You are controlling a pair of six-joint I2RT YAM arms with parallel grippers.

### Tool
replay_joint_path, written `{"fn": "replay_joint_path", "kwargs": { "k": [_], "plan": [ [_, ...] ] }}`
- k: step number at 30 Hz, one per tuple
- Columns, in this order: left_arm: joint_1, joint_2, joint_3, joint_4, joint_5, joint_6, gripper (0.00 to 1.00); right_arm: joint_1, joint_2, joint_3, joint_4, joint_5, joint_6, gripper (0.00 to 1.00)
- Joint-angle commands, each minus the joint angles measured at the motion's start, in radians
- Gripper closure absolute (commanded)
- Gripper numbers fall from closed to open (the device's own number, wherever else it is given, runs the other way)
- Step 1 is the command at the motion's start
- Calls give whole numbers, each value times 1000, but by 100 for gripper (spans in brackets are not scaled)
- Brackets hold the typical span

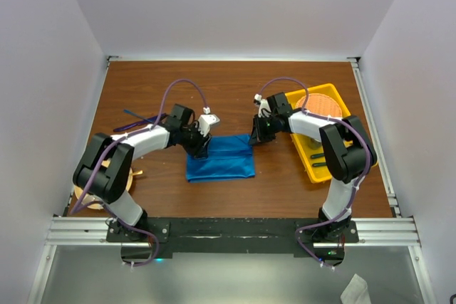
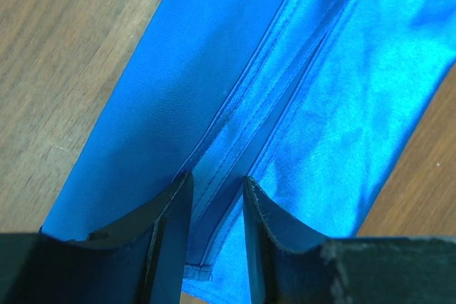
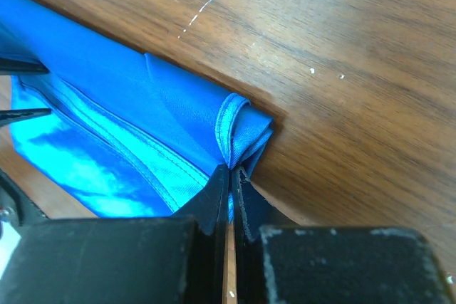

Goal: Fold the napkin into a case and place the utensils inside
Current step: Smooth out the 2/3-rectangle-folded napkin at the center of the board.

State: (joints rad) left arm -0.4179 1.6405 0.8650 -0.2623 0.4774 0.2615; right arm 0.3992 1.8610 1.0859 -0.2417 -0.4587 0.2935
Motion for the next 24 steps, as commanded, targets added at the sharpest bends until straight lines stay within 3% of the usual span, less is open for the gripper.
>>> {"fn": "replay_joint_path", "kwargs": {
  "k": [1, 11, 18, 24],
  "plan": [
    [18, -62, 43, 36, 130, 1, 61, 10, -49, -12, 28, 37, -62, 100],
    [-22, 34, 158, 142, 121, -97, 69, 29, -54, -21, 33, 38, -74, 100],
    [-68, 101, 157, 149, 66, -100, 90, 30, -63, 45, -36, 18, -56, 96],
    [-99, 116, 111, 141, 12, -85, 97, 30, -51, 83, -65, 8, -39, 92]
  ]
}}
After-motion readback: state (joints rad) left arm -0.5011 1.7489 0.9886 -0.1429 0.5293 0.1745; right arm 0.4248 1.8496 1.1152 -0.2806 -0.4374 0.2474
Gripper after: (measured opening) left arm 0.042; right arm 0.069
